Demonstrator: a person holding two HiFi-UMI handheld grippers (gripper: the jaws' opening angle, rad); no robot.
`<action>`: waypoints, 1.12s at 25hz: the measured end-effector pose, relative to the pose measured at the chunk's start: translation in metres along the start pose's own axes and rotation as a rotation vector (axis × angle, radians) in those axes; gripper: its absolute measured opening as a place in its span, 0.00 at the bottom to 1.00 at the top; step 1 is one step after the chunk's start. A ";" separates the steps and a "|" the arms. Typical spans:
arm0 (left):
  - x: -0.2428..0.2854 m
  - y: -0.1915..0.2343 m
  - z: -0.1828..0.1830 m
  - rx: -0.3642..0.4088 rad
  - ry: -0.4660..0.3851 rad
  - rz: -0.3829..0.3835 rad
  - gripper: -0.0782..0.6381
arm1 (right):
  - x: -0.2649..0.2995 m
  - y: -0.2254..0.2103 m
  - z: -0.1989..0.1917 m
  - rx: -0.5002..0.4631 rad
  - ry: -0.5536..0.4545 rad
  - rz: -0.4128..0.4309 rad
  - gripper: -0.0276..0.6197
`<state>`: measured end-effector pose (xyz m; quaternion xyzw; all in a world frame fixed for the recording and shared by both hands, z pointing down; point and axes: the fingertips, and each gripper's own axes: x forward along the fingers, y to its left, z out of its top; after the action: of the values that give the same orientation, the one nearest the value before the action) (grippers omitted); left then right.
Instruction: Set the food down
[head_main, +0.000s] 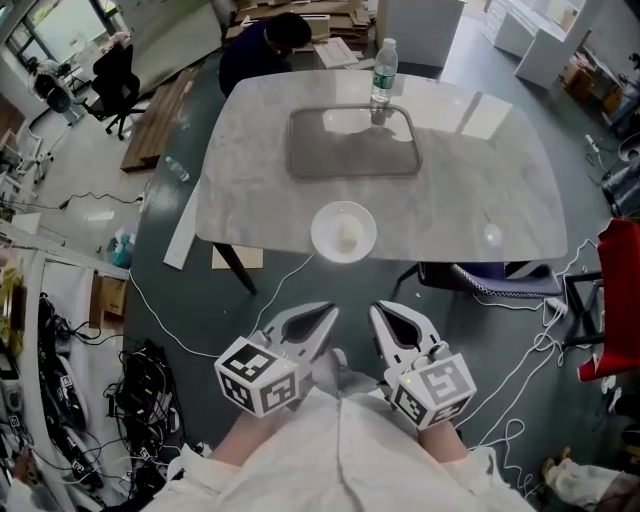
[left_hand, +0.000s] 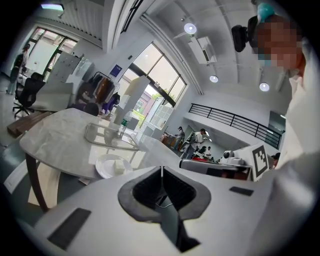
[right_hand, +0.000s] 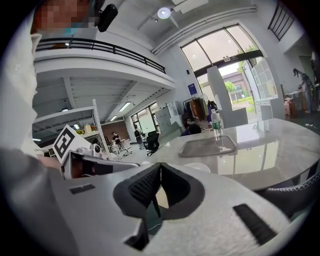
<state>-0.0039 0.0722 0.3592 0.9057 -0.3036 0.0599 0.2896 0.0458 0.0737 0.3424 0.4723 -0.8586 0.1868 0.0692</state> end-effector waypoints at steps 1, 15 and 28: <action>-0.001 0.001 -0.001 -0.005 0.002 0.002 0.14 | 0.001 -0.001 -0.001 0.005 0.005 -0.001 0.05; 0.018 0.046 0.032 -0.033 0.021 -0.016 0.14 | 0.039 -0.025 0.012 0.039 0.043 -0.056 0.05; 0.045 0.089 0.054 -0.037 0.103 -0.103 0.14 | 0.082 -0.056 0.033 0.080 0.040 -0.162 0.05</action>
<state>-0.0234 -0.0384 0.3711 0.9104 -0.2424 0.0860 0.3241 0.0501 -0.0304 0.3501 0.5387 -0.8079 0.2242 0.0824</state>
